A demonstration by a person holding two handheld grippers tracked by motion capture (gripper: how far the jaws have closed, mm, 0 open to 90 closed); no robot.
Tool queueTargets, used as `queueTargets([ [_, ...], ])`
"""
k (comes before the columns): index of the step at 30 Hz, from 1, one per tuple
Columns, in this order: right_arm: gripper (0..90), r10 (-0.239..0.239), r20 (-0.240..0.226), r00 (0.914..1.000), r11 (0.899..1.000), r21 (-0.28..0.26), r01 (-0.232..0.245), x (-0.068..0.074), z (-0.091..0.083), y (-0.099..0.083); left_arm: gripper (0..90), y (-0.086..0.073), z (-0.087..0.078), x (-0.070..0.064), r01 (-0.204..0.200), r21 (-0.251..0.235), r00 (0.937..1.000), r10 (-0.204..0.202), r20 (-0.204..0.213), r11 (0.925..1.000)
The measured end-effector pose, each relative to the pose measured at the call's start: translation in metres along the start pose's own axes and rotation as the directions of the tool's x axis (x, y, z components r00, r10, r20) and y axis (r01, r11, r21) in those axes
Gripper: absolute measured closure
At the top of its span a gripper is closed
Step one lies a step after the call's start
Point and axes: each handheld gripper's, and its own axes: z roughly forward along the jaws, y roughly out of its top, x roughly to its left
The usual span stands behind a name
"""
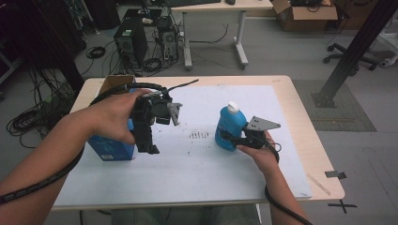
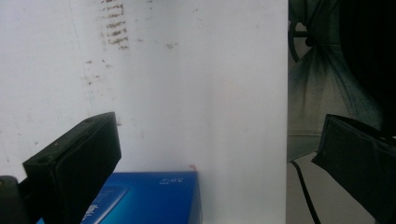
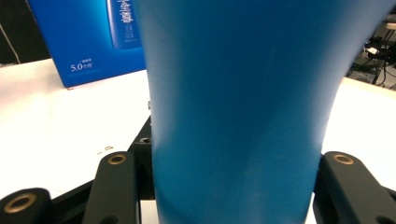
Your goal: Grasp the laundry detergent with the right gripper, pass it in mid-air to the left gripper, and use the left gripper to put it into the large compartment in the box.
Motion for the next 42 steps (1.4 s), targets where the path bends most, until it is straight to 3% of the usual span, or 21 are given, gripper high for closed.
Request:
queueTargets([
  [12, 45.7, -0.08, -0.07, 0.9943, 0.997, -0.018, 0.079, 0.003, -0.015, 0.043, 0.2, 0.004, 0.002, 0.006, -0.002, 0.001, 1.0, 0.002, 0.007, 1.0],
  [22, 45.6, -0.113, -0.19, 0.9753, 0.994, -0.029, 0.109, 0.02, -0.021, 0.051, 0.2, 0.009, 0.001, 0.011, -0.003, -0.004, 1.0, 0.003, 0.006, 1.0],
  [28, 45.6, -0.131, -0.259, 0.957, 0.991, -0.022, 0.13, 0.026, -0.025, 0.054, 0.2, 0.012, 0.001, 0.012, -0.006, -0.003, 1.0, 0.006, 0.005, 1.0],
  [34, 45.6, -0.156, -0.338, 0.9283, 0.987, -0.018, 0.159, 0.035, -0.026, 0.055, 0.2, 0.016, 0.002, 0.014, -0.01, -0.002, 0.9999, 0.01, 0.007, 0.9999],
  [42, 45.6, -0.16, -0.404, 0.9008, 0.985, -0.014, 0.169, 0.045, -0.022, 0.052, 0.2, 0.023, 0.004, 0.016, -0.021, 0.001, 0.9997, 0.021, 0.009, 0.9998],
])
